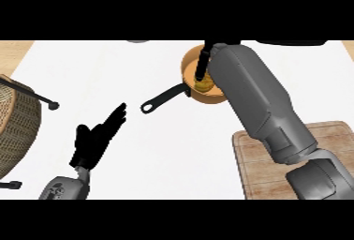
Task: Pick the squash from the cutting board and place it in the pot
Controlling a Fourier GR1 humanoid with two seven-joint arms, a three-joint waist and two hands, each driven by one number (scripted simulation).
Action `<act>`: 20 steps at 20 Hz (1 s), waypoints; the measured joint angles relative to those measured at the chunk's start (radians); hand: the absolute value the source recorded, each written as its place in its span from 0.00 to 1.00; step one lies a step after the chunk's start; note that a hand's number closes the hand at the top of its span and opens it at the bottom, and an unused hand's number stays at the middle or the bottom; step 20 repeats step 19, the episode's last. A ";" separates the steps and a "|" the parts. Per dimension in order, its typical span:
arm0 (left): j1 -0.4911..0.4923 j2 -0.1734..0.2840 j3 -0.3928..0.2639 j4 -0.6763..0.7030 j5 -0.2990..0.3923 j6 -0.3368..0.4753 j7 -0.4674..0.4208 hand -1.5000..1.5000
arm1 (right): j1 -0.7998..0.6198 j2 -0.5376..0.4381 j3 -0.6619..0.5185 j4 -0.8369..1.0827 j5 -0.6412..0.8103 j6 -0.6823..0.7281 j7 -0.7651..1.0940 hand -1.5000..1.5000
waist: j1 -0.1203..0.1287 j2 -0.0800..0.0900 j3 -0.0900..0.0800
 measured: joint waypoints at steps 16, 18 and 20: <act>-0.002 0.001 0.021 0.003 0.002 0.003 0.022 0.50 | 0.041 -0.028 -0.260 -0.184 -0.097 -0.763 -0.275 0.00 | -0.028 -0.007 0.001; 0.020 0.008 0.029 -0.012 0.007 -0.002 0.022 0.50 | 0.078 -0.035 -0.278 -0.229 -0.121 -0.793 -0.309 0.00 | -0.035 -0.012 0.001; 0.028 0.003 0.026 -0.018 0.003 0.006 0.024 0.50 | 0.085 -0.051 -0.289 -0.256 -0.138 -0.787 -0.319 0.00 | -0.039 -0.013 0.000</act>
